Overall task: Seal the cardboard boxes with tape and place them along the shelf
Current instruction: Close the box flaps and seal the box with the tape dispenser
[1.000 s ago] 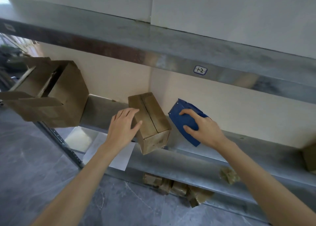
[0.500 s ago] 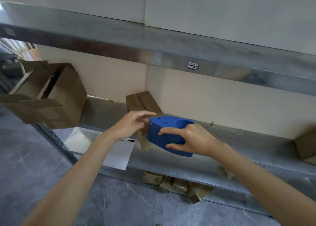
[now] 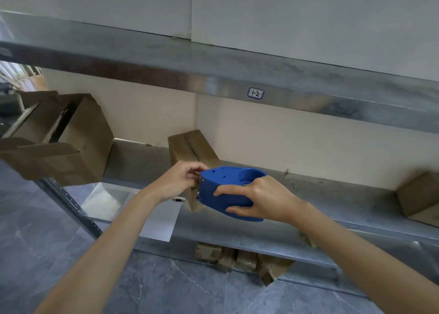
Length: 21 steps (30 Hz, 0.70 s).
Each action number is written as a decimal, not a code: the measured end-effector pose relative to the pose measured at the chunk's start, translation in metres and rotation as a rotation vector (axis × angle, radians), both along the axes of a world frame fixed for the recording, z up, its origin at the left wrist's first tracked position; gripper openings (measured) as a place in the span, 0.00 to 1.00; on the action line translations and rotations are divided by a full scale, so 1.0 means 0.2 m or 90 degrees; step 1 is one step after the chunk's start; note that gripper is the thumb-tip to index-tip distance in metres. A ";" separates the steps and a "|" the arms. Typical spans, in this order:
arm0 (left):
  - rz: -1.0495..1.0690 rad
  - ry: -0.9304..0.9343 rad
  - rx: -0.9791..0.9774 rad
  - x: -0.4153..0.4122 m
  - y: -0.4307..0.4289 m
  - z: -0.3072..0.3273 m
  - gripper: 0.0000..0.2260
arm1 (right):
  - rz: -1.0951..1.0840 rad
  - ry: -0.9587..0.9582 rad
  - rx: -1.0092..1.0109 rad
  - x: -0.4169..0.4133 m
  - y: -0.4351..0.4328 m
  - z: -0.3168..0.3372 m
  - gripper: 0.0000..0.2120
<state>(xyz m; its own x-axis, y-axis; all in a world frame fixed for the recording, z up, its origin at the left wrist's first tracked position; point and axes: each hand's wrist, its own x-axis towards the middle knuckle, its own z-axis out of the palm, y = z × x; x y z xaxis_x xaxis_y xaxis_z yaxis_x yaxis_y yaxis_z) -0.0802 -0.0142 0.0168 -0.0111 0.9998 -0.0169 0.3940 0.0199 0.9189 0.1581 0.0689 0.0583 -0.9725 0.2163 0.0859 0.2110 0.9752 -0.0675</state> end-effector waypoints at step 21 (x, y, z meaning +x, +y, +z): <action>0.120 -0.021 0.043 0.01 0.02 -0.06 0.12 | -0.008 -0.060 0.040 0.00 -0.04 0.00 0.20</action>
